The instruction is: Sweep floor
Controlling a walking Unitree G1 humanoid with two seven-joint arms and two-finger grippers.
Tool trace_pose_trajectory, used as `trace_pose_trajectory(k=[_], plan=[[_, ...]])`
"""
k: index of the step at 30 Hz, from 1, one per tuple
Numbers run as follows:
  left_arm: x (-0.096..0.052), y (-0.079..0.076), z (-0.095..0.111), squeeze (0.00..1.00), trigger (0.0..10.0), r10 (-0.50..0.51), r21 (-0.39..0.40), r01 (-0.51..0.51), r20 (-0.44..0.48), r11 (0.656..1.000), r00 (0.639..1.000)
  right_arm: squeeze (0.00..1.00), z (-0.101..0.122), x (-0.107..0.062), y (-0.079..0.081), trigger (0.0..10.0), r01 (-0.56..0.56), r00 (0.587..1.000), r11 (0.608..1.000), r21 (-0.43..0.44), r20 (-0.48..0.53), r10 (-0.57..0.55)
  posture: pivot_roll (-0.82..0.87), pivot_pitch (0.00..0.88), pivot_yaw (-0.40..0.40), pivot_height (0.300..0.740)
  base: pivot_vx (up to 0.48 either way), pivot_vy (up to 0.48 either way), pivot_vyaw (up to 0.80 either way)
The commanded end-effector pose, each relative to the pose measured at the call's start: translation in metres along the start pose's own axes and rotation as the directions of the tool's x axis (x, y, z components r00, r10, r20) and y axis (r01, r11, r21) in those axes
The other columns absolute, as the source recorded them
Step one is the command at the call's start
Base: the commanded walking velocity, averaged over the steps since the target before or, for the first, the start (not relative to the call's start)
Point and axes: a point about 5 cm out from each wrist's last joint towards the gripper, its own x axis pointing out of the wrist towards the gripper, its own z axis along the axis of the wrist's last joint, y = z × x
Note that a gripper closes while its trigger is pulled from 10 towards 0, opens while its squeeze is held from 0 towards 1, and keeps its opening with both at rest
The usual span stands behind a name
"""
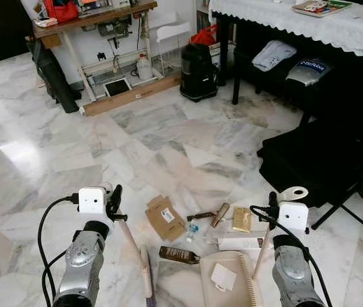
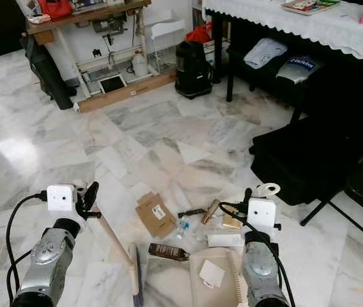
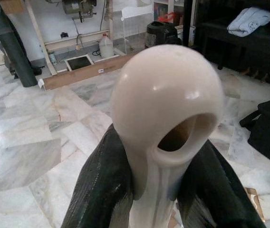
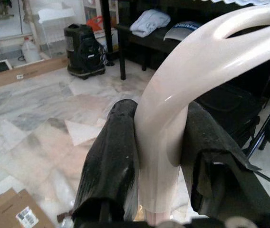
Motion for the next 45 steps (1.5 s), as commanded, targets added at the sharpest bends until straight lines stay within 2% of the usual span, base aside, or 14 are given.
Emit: trace_pose_trajectory(k=[1, 8, 24, 38, 45], plan=[[0.005, 0.005, 0.01, 0.0, 10.0, 0.009, 0.023, -0.01, 0.048, 1.0, 0.999, 0.0, 0.008, 0.003, -0.003, 10.0, 0.025, 0.999, 1.0, 0.017, 0.037, -0.025, -0.13, 0.0, 0.138, 0.74, 0.0, 0.0, 0.0], [0.009, 0.006, 0.012, 0.0, 10.0, 0.004, 0.029, -0.005, 0.052, 1.0, 0.999, 0.0, 0.011, 0.005, -0.002, 10.0, 0.04, 0.998, 0.999, 0.024, 0.048, -0.041, -0.13, 0.0, 0.151, 0.74, 0.0, 0.0, 0.0], [0.011, 0.008, 0.011, 0.0, 10.0, 0.021, 0.034, -0.023, 0.058, 0.999, 0.998, 0.0, 0.024, 0.015, 0.014, 10.0, 0.004, 0.997, 0.998, 0.061, 0.072, -0.009, -0.12, 0.0, 0.13, 0.74, 0.0, 0.0, 0.0], [0.01, 0.002, 0.007, 0.0, 10.0, 0.034, 0.011, -0.035, 0.067, 0.999, 0.997, 0.0, 0.025, 0.019, 0.015, 10.0, -0.031, 0.998, 0.998, 0.046, 0.061, 0.028, -0.12, 0.0, 0.079, 0.74, 0.0, 0.0, 0.0], [0.012, -0.002, 0.006, 0.0, 10.0, 0.047, -0.006, -0.046, 0.071, 0.999, 0.996, 0.0, 0.031, 0.027, 0.012, 10.0, -0.044, 0.997, 0.998, 0.033, 0.069, 0.042, -0.13, 0.0, 0.051, 0.74, 0.0, 0.0, 0.0]])
